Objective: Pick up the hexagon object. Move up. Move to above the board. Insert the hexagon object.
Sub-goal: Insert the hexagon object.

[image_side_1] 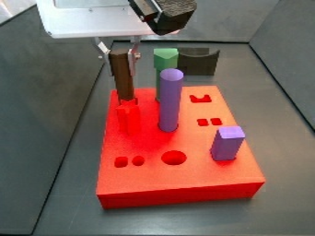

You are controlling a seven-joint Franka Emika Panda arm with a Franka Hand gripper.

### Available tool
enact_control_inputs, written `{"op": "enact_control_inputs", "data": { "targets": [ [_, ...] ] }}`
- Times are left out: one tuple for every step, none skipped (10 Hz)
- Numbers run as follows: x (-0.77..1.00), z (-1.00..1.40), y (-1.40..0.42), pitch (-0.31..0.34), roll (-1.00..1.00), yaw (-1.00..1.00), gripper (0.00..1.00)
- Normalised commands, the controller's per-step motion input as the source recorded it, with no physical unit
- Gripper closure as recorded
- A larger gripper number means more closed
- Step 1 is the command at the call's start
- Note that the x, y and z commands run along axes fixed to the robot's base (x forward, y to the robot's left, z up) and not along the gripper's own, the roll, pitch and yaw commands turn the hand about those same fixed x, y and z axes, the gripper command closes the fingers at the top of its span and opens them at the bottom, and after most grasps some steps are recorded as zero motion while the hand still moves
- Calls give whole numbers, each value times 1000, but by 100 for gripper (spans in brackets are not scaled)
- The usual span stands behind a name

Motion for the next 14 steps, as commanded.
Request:
{"op": "enact_control_inputs", "data": {
  "targets": [
    [-294,-611,197,-23,50,0,100],
    [-249,-600,266,0,67,0,100],
    [23,-414,454,-17,0,0,100],
    [331,-366,351,0,-53,0,100],
    [294,-466,43,-74,-20,0,100],
    [406,-469,0,-110,-29,0,100],
    [509,-443,0,-106,-47,0,100],
    [634,-351,14,-40,-61,0,100],
    [420,-240,180,-17,-49,-17,100],
    [0,-374,163,0,0,0,100],
    [-111,-483,51,0,117,-34,100],
    [-360,-554,-177,-3,334,-217,100],
    [-306,-457,-337,-39,394,-274,100],
    [-274,-423,-354,-54,424,-271,100]
  ]
}}
